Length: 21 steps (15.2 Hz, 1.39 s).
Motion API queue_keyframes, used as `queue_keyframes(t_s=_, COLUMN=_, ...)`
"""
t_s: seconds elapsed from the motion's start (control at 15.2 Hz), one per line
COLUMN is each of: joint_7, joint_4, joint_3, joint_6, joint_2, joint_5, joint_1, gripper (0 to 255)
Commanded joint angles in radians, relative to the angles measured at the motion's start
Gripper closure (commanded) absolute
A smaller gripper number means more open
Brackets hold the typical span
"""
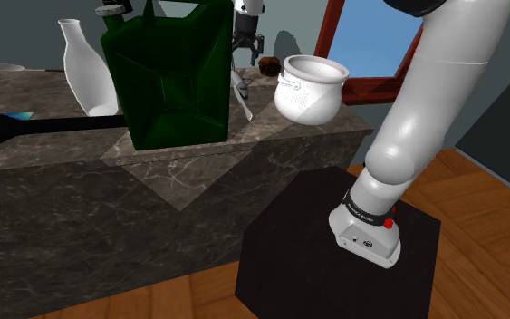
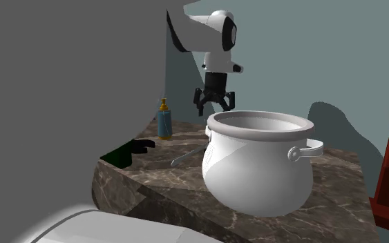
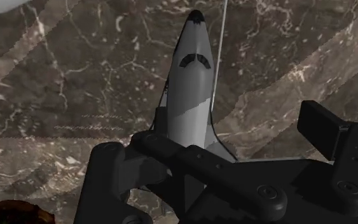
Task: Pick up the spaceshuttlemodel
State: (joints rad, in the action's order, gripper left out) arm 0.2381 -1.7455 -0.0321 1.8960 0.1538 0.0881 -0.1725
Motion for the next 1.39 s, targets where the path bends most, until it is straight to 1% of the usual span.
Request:
queue_keyframes(t_s=0.0, joint_7=0.018, joint_4=0.068, joint_3=-0.012, joint_6=-0.006, joint_2=0.079, joint_5=0.016, joint_1=-0.015, gripper=0)
queue_keyframes(t_s=0.2, joint_7=0.042, joint_4=0.158, joint_3=-0.027, joint_6=-0.018, joint_2=0.180, joint_5=0.040, joint_1=-0.036, gripper=0)
queue_keyframes(t_s=0.66, joint_7=0.032, joint_4=0.095, joint_3=-0.025, joint_6=0.066, joint_2=0.202, joint_5=0.045, joint_1=-0.036, gripper=0)
queue_keyframes(t_s=0.79, joint_7=0.031, joint_4=0.091, joint_3=-0.025, joint_6=0.073, joint_2=0.204, joint_5=0.045, joint_1=-0.036, gripper=0)
queue_keyframes(t_s=0.86, joint_7=0.031, joint_4=0.088, joint_3=-0.025, joint_6=0.075, joint_2=0.204, joint_5=0.045, joint_1=-0.036, gripper=255)
queue_keyframes(t_s=1.32, joint_7=0.031, joint_4=0.089, joint_3=-0.025, joint_6=0.073, joint_2=0.203, joint_5=0.045, joint_1=-0.036, gripper=255)
